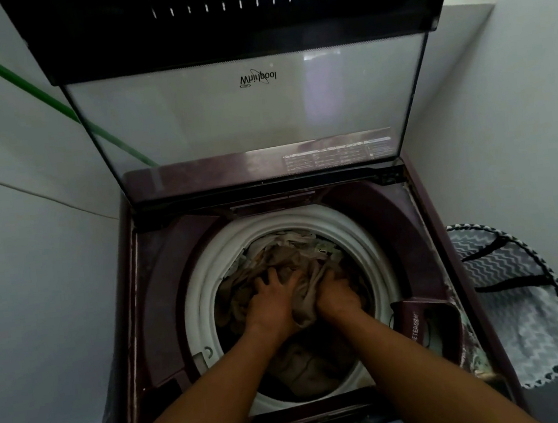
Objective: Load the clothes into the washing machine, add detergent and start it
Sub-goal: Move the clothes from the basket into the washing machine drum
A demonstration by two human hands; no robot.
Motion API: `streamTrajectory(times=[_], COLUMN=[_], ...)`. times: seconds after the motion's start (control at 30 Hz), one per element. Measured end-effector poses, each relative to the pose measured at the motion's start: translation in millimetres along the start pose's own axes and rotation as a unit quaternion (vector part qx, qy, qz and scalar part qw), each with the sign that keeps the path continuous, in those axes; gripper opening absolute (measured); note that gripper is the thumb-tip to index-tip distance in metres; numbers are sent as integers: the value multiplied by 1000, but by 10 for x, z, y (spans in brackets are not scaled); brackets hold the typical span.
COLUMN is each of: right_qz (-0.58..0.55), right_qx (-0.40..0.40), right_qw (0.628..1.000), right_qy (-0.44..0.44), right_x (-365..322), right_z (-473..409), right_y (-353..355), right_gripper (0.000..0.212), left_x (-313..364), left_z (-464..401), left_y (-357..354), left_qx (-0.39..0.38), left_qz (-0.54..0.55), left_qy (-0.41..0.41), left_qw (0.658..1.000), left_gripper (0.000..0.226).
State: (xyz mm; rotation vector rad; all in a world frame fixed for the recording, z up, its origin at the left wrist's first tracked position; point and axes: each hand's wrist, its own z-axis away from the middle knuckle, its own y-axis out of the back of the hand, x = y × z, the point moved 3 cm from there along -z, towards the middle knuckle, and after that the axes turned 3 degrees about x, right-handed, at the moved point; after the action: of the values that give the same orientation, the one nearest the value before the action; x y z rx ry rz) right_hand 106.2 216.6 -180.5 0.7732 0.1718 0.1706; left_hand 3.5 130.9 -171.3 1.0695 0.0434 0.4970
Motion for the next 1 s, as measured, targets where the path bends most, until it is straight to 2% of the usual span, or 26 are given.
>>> streamTrajectory(times=[0.1,0.33,0.47,0.57,0.7,0.77,0.8,0.83,0.93,1.0], right_qz=[11,-25,-48,-54,-26,-52,-69,-86,-150,-167], right_qx=[20,1,-22,-9,108,176,186,185,107,110], right_qw=[1000,1000,999,998,991,979,976,973,976,972], right_qy=[-3,4,-2,33,69,84,92,108,116,124], right_x=[14,38,62,50,-43,-81,-101,-128,-182,-164], right_z=[65,291,385,368,637,773,799,823,867,891], right_y=[7,80,175,207,493,578,565,538,428,424], right_gripper=[68,70,68,56,43,35,32,32,41,42], left_x=[-110,-115,-118,-106,-30,33,61,80,87,68], left_z=[93,381,481,550,642,691,704,716,714,712], left_y=[-1,87,202,356,542,572,567,560,545,569], left_qx=[-14,-10,-28,-17,66,122,144,156,130,139], left_qz=[14,38,65,55,69,46,36,37,62,97], left_qy=[-7,-5,-8,-8,20,-2,-17,-24,-8,-3], left_qw=[1000,999,997,998,995,991,989,987,989,986], left_gripper=[101,104,119,130,114,97,86,75,56,47])
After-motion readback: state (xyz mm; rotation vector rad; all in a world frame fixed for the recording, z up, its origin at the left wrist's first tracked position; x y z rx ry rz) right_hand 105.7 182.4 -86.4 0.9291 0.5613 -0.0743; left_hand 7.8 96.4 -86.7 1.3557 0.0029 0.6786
